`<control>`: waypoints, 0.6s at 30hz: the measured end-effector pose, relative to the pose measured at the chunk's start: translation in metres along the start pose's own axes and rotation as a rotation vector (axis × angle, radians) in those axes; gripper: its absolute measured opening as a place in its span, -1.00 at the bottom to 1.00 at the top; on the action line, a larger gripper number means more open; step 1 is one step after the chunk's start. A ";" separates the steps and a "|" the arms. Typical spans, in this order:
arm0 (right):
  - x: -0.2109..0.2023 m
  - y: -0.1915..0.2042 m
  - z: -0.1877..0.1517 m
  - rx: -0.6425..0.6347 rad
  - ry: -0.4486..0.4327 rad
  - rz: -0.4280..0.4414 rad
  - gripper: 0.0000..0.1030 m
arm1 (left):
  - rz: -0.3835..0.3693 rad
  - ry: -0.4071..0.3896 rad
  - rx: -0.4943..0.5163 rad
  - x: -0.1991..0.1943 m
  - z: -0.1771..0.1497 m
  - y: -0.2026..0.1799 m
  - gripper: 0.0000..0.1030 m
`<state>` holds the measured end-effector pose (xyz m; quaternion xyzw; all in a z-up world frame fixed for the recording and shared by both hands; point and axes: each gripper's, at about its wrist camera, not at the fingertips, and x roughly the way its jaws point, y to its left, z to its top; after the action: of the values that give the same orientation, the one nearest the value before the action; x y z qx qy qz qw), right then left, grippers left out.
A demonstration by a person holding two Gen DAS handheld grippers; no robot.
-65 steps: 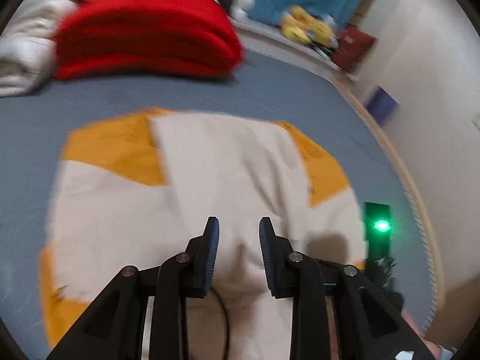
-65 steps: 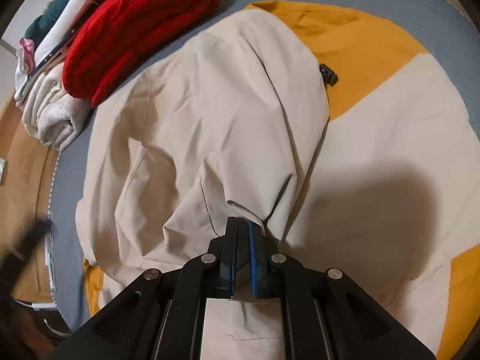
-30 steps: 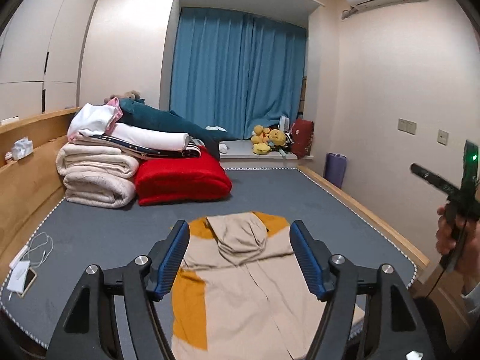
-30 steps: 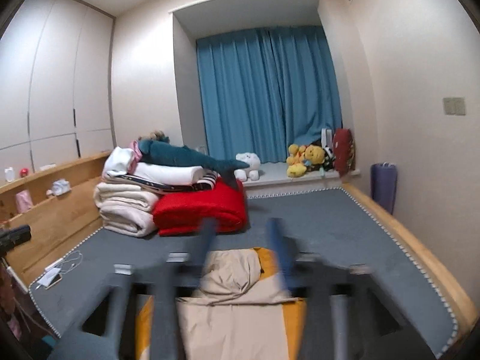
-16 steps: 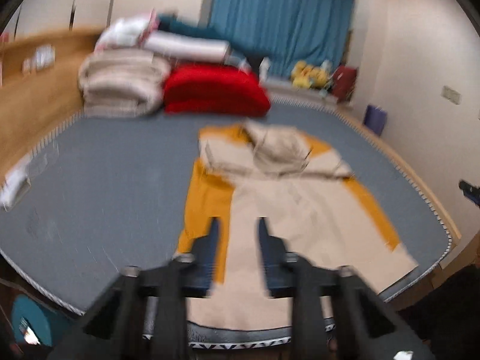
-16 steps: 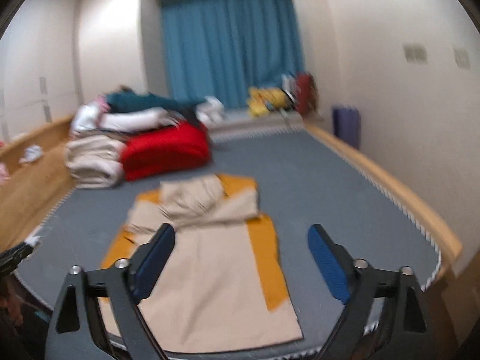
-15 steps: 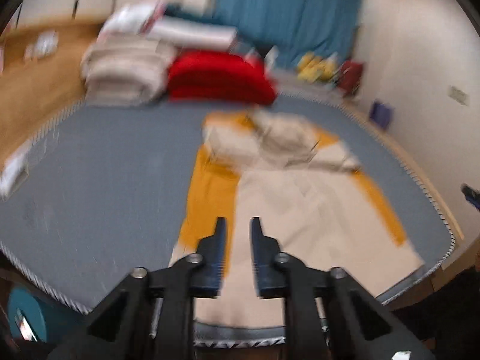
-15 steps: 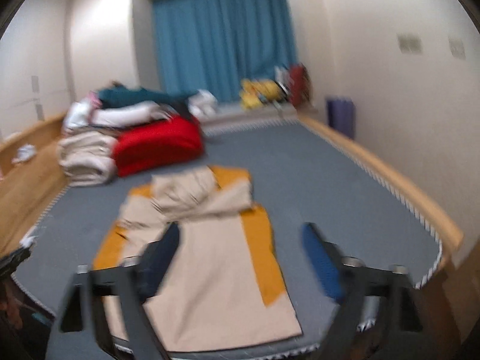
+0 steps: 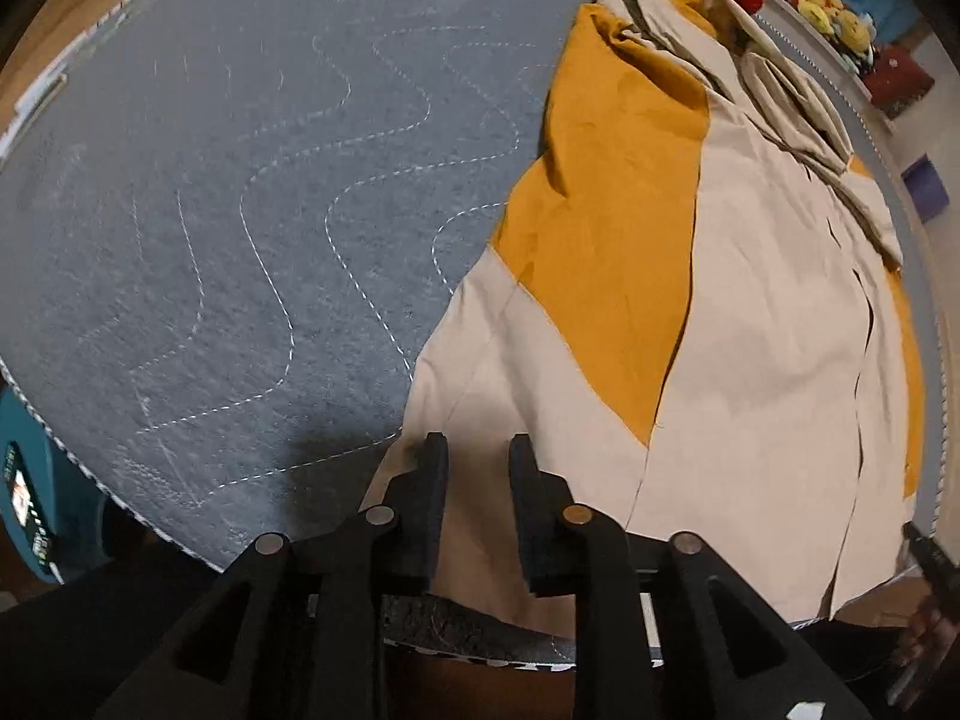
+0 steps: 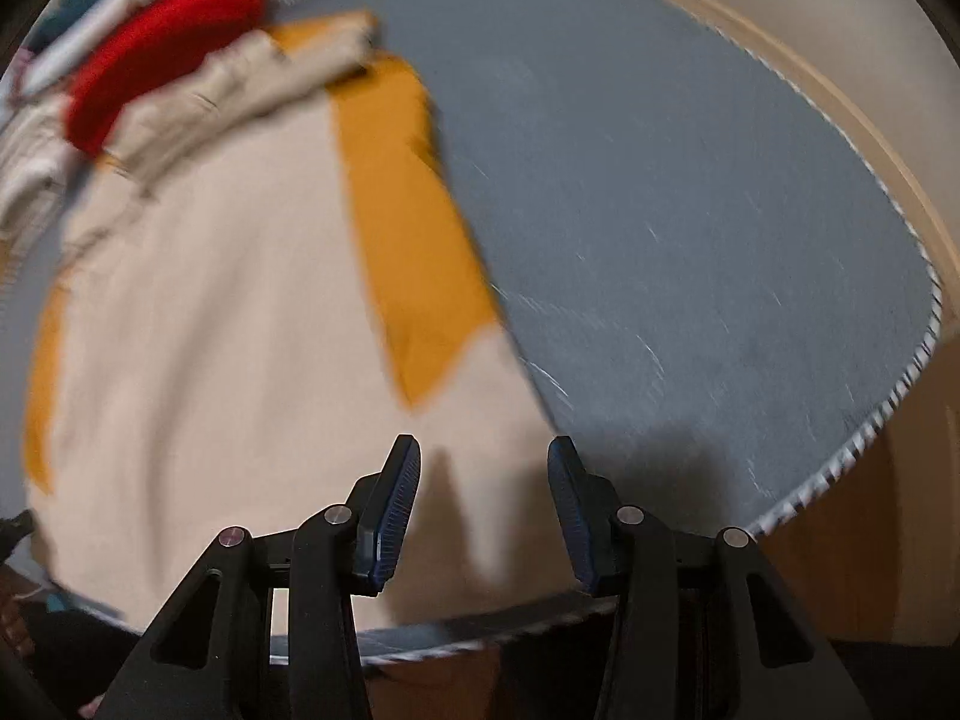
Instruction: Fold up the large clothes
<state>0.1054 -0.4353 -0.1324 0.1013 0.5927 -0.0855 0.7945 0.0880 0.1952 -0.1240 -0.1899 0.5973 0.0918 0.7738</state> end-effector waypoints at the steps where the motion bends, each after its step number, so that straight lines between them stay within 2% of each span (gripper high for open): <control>1: 0.003 -0.001 0.001 0.008 0.006 -0.002 -0.11 | -0.010 -0.001 -0.015 -0.001 -0.001 0.003 -0.58; 4: 0.011 -0.010 0.002 0.041 0.029 -0.003 -0.10 | -0.040 -0.019 -0.055 -0.008 -0.004 0.012 -0.58; 7: 0.011 -0.011 0.006 0.061 0.034 0.003 -0.10 | -0.037 -0.052 -0.064 -0.020 -0.008 0.016 -0.52; 9: 0.007 -0.012 0.006 0.061 0.019 -0.010 -0.10 | -0.039 -0.074 -0.069 -0.026 -0.009 0.020 -0.33; 11: 0.002 -0.013 0.010 0.064 0.000 -0.017 -0.09 | -0.011 -0.081 -0.088 -0.028 -0.007 0.025 0.08; 15: 0.000 -0.010 0.008 0.075 -0.006 -0.033 -0.08 | -0.010 -0.060 -0.135 -0.021 -0.006 0.037 0.09; 18: 0.009 -0.008 0.008 0.068 0.036 -0.022 -0.04 | -0.062 -0.005 -0.152 -0.009 -0.006 0.040 0.01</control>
<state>0.1133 -0.4450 -0.1388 0.1235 0.6046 -0.1125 0.7788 0.0654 0.2298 -0.1244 -0.2661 0.5805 0.1133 0.7612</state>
